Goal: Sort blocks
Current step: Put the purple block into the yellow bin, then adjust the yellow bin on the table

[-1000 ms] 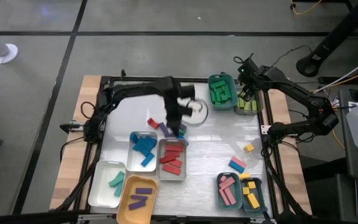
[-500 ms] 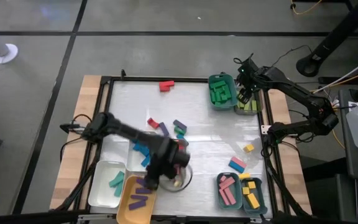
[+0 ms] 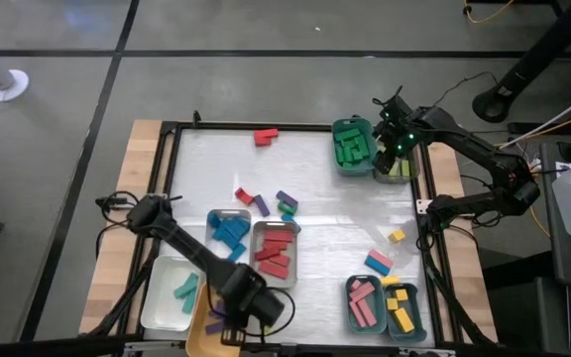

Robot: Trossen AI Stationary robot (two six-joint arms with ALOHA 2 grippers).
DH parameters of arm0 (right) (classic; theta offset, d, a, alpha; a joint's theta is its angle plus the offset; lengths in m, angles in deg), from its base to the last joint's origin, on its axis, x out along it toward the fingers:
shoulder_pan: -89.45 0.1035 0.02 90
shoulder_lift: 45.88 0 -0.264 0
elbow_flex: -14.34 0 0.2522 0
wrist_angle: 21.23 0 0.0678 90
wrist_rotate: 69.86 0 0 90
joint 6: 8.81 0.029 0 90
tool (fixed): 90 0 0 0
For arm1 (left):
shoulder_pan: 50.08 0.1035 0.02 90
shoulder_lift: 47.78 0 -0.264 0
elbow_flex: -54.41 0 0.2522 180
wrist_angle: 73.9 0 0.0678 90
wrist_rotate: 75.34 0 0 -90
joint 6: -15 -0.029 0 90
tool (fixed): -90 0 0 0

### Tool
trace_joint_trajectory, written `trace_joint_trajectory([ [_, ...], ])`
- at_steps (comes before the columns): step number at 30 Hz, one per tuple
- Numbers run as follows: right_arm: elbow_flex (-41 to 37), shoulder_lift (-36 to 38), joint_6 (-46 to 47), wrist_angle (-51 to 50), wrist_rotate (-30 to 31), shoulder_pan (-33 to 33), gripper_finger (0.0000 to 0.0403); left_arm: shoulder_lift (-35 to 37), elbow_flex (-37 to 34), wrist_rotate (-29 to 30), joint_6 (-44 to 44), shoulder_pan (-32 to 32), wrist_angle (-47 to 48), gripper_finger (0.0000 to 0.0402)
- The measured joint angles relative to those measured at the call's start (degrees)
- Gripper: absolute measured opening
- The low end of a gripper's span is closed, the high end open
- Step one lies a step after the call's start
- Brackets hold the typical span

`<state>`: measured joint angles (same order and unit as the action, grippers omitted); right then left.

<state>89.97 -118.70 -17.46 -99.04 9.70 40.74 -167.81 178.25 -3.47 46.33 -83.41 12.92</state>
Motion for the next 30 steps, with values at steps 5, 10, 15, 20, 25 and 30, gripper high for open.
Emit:
trace_joint_trajectory([
  [5, 0.0, 0.0, 0.9, 0.0, -1.1, 0.0, 0.0207, 0.0, 0.0, 3.3, 0.2, -1.3, 0.6, 0.0098],
  [10, 0.0, 0.0, 0.9, 0.1, -1.1, 0.0, 0.0207, 0.0, 0.0, 8.0, 1.9, -1.5, 1.5, 0.0114],
  [15, 0.0, 0.0, 0.7, 0.1, -1.1, 0.0, 0.0207, 0.0, 0.0, 11.3, 3.5, -1.4, 1.5, 0.0162],
  [20, 0.0, 0.0, 0.4, 1.3, -1.0, 0.0, 0.0207, 0.0, 0.0, 12.7, -6.0, -1.2, 1.7, 0.0184],
  [25, 0.0, 0.0, 0.4, 1.5, -1.0, 0.0, 0.0207, -0.1, 0.0, 13.3, -8.4, -0.7, 4.9, 0.0186],
  [30, 0.0, 0.0, 0.3, 1.6, -1.0, 0.0, 0.0207, -0.1, 0.0, 12.8, -6.1, -0.2, 4.9, 0.0186],
])
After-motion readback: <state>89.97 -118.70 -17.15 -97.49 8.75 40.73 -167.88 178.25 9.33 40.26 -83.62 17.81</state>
